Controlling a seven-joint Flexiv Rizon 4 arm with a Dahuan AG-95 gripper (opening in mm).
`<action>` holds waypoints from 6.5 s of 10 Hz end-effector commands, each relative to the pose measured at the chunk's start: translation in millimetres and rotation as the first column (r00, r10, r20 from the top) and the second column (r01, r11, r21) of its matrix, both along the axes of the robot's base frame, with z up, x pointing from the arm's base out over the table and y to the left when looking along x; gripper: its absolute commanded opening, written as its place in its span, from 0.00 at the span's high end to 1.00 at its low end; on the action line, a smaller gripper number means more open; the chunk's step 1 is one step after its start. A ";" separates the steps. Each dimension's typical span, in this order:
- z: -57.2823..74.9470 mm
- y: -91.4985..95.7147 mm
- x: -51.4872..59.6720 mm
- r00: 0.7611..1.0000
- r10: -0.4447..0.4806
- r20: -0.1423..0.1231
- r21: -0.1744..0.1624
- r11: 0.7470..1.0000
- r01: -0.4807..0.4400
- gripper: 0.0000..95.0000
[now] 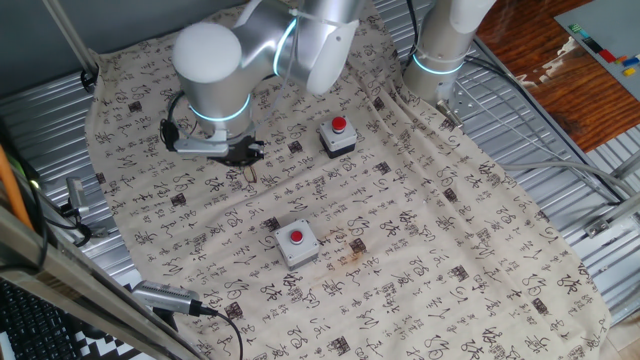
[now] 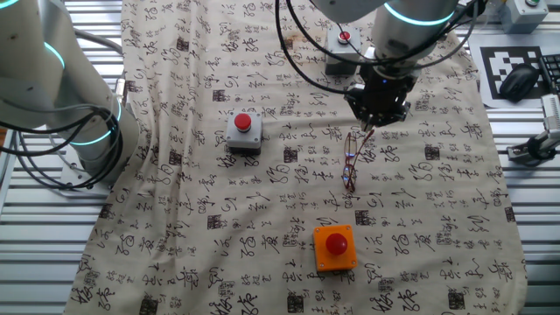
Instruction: Unfold the leg of the glasses (with one hand)
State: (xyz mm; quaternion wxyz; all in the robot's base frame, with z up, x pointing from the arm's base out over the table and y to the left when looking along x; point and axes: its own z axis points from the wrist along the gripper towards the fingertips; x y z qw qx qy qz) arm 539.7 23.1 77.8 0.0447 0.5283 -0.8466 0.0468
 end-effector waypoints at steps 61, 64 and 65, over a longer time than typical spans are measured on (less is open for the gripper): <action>-7.7 -8.5 26.3 0.999 -0.027 0.040 0.076 0.997 0.024 1.00; -6.7 -12.3 23.5 0.999 -0.026 0.026 0.071 0.997 0.024 1.00; -5.8 -12.8 23.0 0.999 -0.026 0.025 0.066 0.998 0.024 1.00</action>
